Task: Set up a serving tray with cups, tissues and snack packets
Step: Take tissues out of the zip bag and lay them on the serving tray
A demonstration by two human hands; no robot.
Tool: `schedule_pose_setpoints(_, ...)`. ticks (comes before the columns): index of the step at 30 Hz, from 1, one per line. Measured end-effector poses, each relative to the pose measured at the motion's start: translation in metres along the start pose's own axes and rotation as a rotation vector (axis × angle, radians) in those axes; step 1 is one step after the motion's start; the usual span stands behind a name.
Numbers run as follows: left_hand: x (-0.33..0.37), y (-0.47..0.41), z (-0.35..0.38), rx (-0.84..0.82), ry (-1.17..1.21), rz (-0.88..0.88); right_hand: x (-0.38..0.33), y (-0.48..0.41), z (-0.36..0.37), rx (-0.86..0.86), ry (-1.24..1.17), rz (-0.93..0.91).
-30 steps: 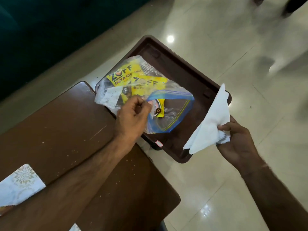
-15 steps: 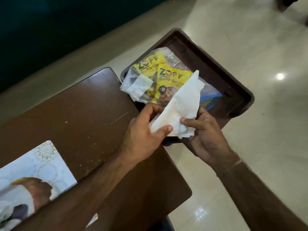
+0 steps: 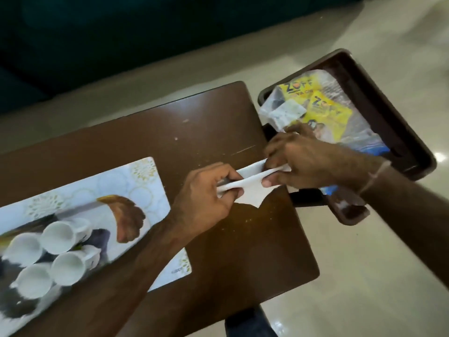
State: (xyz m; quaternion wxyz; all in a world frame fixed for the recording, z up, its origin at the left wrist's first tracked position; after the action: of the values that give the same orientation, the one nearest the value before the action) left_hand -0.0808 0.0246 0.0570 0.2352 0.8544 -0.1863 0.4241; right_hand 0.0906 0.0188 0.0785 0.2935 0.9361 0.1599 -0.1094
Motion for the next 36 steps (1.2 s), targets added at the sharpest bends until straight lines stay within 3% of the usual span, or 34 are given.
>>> schedule_pose_setpoints(4, -0.063, 0.039, -0.02, 0.132, 0.269, -0.374, -0.028, -0.034, 0.003, -0.116, -0.365, 0.017)
schedule_pose_setpoints(9, -0.123, 0.099, -0.034, 0.456, 0.588, -0.657, -0.067, -0.082, 0.025, 0.052, -0.755, 0.144)
schedule_pose_setpoints(12, -0.15, 0.138, -0.036, 0.589, 0.723, -0.742, -0.105, -0.108, 0.047, 0.055, -0.898, 0.153)
schedule_pose_setpoints(22, -0.235, 0.246, -0.032, 0.924, 0.926, -1.158, -0.208, -0.163, 0.119, 0.128, -0.721, 0.191)
schedule_pose_setpoints(29, -0.242, 0.265, -0.052, 0.905, 0.476, -1.166, -0.235, -0.168, 0.134, 0.23, -0.588, 0.196)
schedule_pose_setpoints(33, -0.244, 0.274, -0.049, 0.878, 0.475, -1.179, -0.244, -0.164, 0.12, 0.343, -0.55, 0.108)
schedule_pose_setpoints(36, -0.241, 0.279, -0.038, 0.815, 0.549, -1.205, -0.252, -0.17, 0.116, 0.297, -0.541, 0.064)
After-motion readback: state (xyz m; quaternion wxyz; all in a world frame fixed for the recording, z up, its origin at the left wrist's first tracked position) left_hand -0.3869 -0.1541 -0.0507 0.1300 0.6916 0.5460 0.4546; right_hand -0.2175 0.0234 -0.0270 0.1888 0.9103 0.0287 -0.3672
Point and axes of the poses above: each hand's wrist, its own y-axis away from the middle knuckle, its own z-axis out of the palm, x = y × z, the point moved 7 cm from there along -y, towards the middle knuckle, and after that the axes turned 2 degrees about x, right-handed, at the moved point
